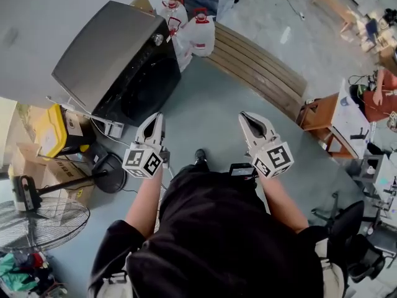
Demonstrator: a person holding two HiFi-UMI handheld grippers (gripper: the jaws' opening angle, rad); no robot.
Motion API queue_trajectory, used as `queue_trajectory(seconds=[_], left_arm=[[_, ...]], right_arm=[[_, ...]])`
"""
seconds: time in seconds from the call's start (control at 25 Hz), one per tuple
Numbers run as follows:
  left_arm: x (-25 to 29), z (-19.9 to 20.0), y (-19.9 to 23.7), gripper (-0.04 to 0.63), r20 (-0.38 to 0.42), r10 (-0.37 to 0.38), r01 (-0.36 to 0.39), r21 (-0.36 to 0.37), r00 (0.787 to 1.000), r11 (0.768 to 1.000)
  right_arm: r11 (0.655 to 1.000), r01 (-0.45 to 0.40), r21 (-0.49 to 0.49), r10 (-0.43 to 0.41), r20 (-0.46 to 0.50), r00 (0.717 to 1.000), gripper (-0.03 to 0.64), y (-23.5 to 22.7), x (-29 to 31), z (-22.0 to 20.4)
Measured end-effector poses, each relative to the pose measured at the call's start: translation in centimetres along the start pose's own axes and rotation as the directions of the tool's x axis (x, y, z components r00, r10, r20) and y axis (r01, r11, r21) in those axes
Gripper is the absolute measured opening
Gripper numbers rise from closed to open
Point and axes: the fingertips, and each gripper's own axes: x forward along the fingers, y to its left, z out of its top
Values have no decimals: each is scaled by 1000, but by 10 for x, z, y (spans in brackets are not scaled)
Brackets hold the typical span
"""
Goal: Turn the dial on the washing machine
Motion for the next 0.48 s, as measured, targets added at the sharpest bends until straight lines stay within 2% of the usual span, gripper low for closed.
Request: queue_trajectory(seconds=[0.2, 0.48], left_arm=[[35, 2, 28, 15, 13, 56, -55, -51, 998, 997], [84, 2, 61, 15, 0, 147, -147, -39, 989, 988]], right_arm=[[998, -60, -7, 60, -17, 998, 26, -17, 47, 7], [990, -139, 35, 140, -28, 990, 25, -65, 110, 6]])
